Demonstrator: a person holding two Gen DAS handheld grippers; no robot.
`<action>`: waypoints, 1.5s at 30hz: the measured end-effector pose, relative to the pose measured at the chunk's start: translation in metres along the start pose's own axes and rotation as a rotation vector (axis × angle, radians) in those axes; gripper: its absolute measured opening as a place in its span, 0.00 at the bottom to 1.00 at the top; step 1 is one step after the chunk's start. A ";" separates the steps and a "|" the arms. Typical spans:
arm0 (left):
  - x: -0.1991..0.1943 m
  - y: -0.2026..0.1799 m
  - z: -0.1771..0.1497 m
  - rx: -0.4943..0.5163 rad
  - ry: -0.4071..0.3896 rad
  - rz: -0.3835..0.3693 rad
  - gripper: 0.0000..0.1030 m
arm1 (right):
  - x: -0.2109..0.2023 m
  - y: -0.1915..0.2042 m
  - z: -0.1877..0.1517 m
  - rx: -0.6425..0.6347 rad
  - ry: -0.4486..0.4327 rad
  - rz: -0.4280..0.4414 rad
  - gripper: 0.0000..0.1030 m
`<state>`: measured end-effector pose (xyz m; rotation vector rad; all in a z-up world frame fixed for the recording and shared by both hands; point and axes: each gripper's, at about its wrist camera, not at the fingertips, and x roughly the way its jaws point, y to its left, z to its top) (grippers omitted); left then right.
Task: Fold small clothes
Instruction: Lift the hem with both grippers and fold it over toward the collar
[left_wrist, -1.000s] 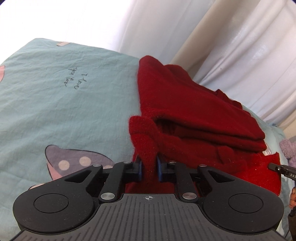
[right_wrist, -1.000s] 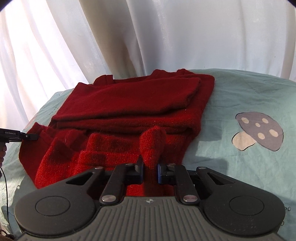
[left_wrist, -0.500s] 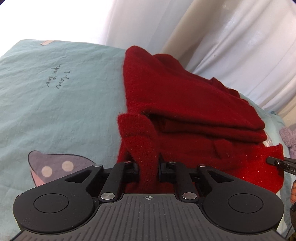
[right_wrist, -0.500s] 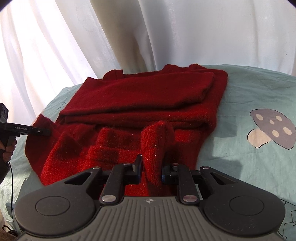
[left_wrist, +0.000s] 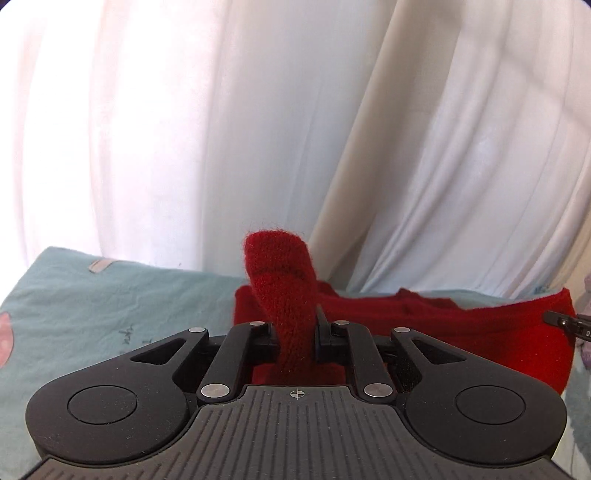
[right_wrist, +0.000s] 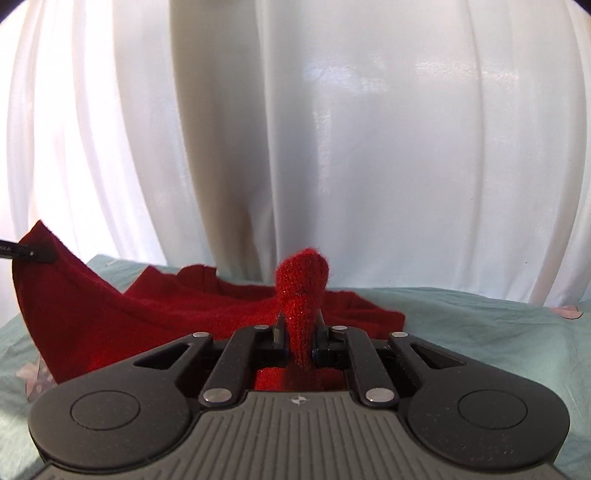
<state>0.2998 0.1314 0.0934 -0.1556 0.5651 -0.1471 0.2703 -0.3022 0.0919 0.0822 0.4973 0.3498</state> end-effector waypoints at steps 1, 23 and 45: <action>0.005 -0.001 0.003 0.007 -0.003 0.004 0.15 | 0.004 -0.006 0.005 0.032 -0.013 -0.003 0.09; 0.113 0.021 -0.030 -0.040 0.218 0.060 0.14 | 0.097 -0.014 -0.021 0.007 0.215 -0.012 0.08; 0.229 0.011 -0.003 -0.015 0.169 0.340 0.26 | 0.185 -0.026 0.025 -0.150 0.115 -0.328 0.09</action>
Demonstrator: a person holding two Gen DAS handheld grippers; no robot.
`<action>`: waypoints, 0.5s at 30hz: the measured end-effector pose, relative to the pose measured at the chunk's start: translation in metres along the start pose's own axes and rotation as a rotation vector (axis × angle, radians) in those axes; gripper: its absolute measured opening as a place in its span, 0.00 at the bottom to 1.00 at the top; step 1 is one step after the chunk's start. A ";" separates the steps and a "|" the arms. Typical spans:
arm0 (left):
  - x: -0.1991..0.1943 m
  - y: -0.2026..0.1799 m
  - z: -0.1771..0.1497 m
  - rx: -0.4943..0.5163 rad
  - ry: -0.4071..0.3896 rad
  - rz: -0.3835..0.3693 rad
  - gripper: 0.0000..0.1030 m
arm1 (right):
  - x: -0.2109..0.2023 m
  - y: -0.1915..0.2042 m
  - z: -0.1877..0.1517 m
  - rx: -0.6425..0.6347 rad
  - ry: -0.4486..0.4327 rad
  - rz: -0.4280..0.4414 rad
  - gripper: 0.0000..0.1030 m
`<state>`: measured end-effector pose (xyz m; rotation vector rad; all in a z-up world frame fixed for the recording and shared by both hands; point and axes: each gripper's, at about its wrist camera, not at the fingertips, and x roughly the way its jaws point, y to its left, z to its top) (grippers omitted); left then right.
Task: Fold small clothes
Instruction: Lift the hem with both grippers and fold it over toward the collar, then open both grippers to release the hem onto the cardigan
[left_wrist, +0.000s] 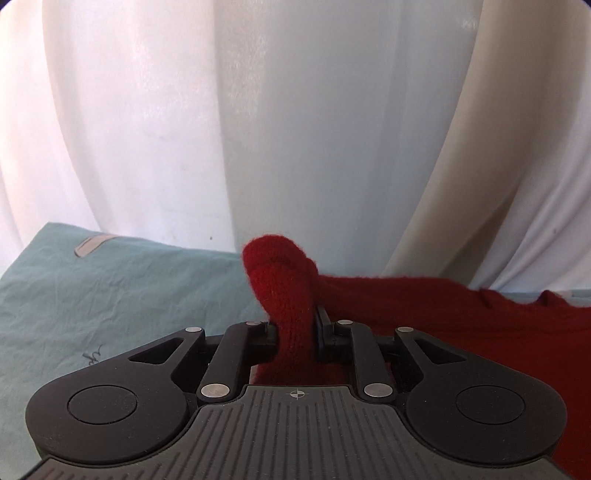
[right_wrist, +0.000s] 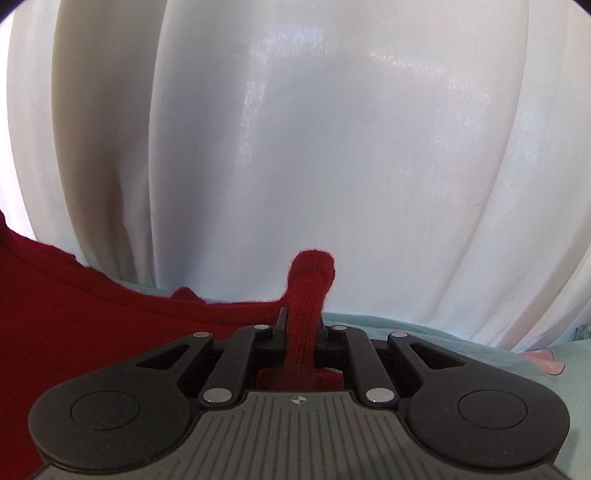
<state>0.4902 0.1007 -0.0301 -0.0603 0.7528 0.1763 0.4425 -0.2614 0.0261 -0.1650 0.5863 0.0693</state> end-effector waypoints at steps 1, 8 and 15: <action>0.004 -0.001 -0.002 0.006 0.015 0.009 0.28 | 0.008 0.005 -0.004 -0.032 0.017 -0.025 0.12; -0.004 0.021 -0.004 -0.010 0.033 -0.115 0.38 | 0.010 -0.013 -0.020 0.077 0.097 0.100 0.36; -0.007 0.022 0.007 -0.038 -0.067 -0.065 0.12 | -0.002 -0.013 -0.016 0.053 0.018 0.047 0.08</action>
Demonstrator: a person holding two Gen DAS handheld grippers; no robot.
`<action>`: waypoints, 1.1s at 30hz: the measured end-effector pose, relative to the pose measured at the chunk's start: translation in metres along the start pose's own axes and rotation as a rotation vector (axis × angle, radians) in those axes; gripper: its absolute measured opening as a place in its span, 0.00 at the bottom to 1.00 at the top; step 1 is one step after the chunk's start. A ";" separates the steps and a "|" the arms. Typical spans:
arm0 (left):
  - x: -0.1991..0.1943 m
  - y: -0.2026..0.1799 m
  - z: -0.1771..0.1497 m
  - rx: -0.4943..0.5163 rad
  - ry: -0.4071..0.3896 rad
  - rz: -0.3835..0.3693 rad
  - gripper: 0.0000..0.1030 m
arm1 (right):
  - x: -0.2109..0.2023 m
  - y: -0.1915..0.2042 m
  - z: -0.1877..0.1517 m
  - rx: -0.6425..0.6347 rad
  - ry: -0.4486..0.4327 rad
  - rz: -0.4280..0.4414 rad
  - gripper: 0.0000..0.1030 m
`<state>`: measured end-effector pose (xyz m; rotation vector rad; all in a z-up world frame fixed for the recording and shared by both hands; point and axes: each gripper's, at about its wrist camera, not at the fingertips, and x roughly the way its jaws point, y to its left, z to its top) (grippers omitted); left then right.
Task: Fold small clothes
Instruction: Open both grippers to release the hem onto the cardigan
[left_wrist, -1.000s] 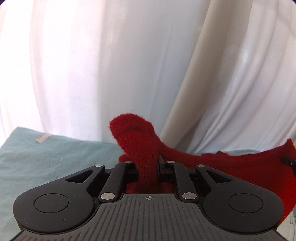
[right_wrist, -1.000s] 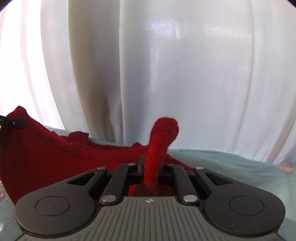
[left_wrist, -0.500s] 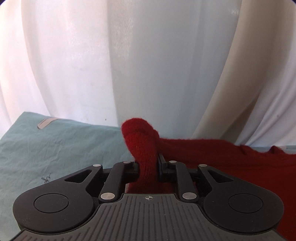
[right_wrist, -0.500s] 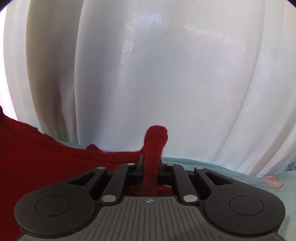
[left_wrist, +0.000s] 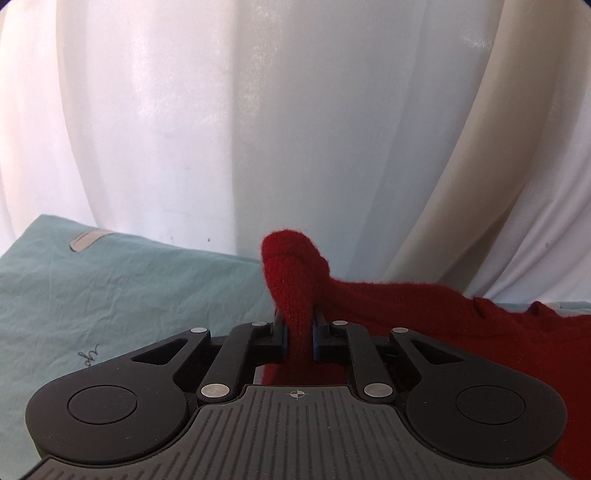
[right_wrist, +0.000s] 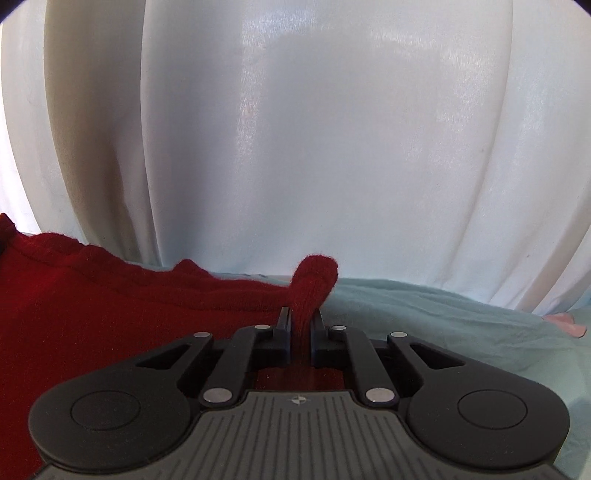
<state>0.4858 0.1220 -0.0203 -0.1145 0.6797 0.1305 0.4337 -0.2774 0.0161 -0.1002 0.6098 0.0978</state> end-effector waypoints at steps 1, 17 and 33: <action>-0.003 -0.001 0.002 0.003 -0.027 0.011 0.12 | -0.005 0.001 0.002 -0.018 -0.025 -0.019 0.08; -0.077 -0.038 -0.046 0.042 -0.065 -0.012 0.48 | -0.065 0.036 -0.023 -0.075 -0.075 -0.075 0.22; -0.095 -0.015 -0.106 -0.008 0.053 0.104 0.55 | -0.103 0.056 -0.078 -0.157 0.018 -0.074 0.40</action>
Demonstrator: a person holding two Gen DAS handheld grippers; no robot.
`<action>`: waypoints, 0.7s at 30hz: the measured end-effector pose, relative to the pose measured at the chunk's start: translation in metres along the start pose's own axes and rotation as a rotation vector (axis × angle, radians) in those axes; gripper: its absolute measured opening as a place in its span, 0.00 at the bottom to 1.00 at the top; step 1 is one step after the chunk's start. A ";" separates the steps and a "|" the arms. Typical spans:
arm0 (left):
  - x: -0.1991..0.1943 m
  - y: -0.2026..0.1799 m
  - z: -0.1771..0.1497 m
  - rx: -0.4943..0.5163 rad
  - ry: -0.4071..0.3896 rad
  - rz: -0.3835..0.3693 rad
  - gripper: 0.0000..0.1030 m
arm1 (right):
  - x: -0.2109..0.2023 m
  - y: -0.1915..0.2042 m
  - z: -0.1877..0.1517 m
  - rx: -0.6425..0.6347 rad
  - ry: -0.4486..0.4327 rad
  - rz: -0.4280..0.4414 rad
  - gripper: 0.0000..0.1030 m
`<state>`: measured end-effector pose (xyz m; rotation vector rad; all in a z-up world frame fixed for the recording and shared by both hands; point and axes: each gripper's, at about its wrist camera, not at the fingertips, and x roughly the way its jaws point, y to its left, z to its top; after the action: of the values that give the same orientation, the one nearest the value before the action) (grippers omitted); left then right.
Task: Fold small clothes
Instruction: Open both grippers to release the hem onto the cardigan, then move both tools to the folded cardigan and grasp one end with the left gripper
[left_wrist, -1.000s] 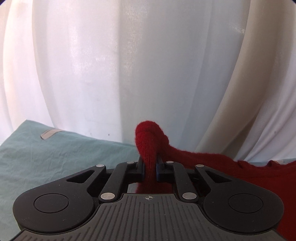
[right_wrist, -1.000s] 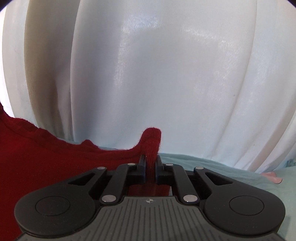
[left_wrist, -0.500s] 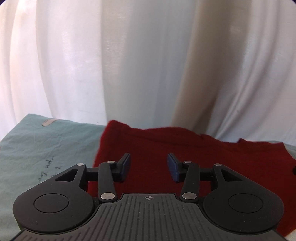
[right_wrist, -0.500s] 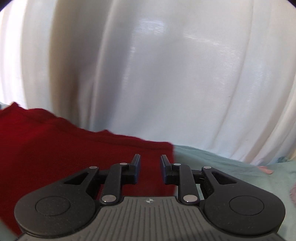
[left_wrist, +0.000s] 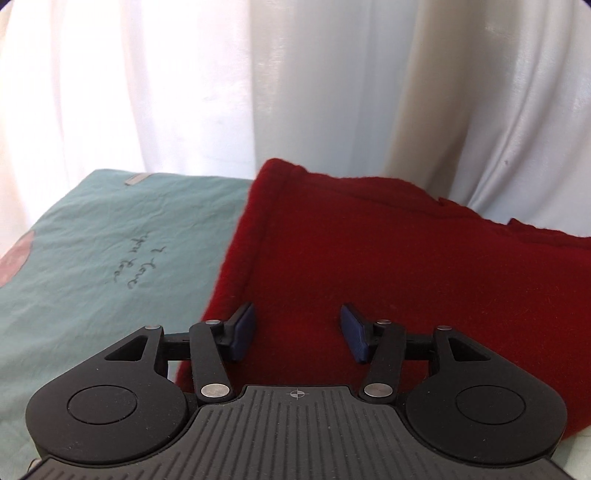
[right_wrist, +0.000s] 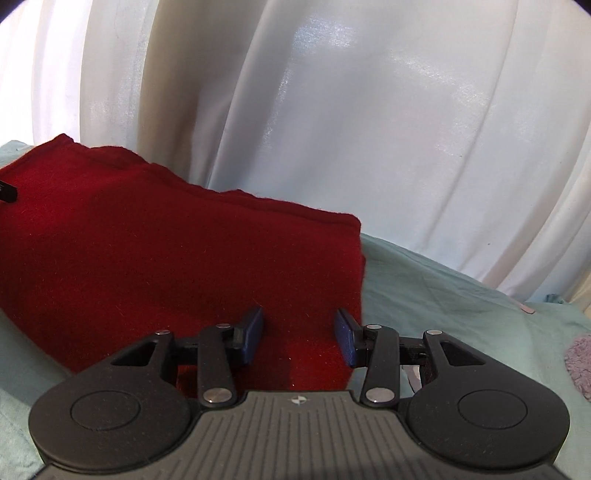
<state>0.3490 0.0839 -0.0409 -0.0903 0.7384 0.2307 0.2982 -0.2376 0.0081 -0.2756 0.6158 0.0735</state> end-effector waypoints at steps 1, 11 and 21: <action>-0.005 0.005 -0.004 -0.011 -0.004 0.003 0.56 | -0.010 -0.005 -0.001 0.024 0.002 0.006 0.40; -0.034 0.048 -0.039 -0.043 0.021 0.065 0.72 | -0.042 -0.028 -0.041 0.325 0.105 0.108 0.56; -0.037 0.039 -0.035 -0.036 0.053 0.066 0.72 | -0.019 -0.015 -0.051 0.314 0.158 0.141 0.53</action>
<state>0.2902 0.1099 -0.0420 -0.1066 0.7909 0.3058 0.2564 -0.2656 -0.0177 0.0674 0.7928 0.0897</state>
